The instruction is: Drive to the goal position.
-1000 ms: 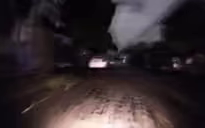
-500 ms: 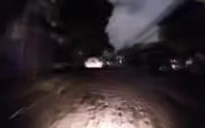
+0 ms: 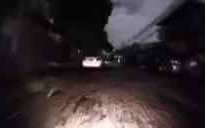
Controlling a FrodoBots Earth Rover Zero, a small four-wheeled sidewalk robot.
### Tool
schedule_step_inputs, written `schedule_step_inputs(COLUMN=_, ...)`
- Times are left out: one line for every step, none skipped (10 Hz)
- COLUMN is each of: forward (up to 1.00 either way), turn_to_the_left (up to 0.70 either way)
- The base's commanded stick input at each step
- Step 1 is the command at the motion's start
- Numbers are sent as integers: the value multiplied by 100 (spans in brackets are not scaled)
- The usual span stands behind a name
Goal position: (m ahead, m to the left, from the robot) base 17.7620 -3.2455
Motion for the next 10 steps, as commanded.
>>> schedule_step_inputs(forward=50, turn_to_the_left=0)
schedule_step_inputs(forward=50, turn_to_the_left=0)
schedule_step_inputs(forward=50, turn_to_the_left=0)
schedule_step_inputs(forward=50, turn_to_the_left=0)
schedule_step_inputs(forward=50, turn_to_the_left=0)
schedule_step_inputs(forward=50, turn_to_the_left=0)
schedule_step_inputs(forward=50, turn_to_the_left=0)
schedule_step_inputs(forward=50, turn_to_the_left=0)
schedule_step_inputs(forward=50, turn_to_the_left=0)
schedule_step_inputs(forward=50, turn_to_the_left=0)
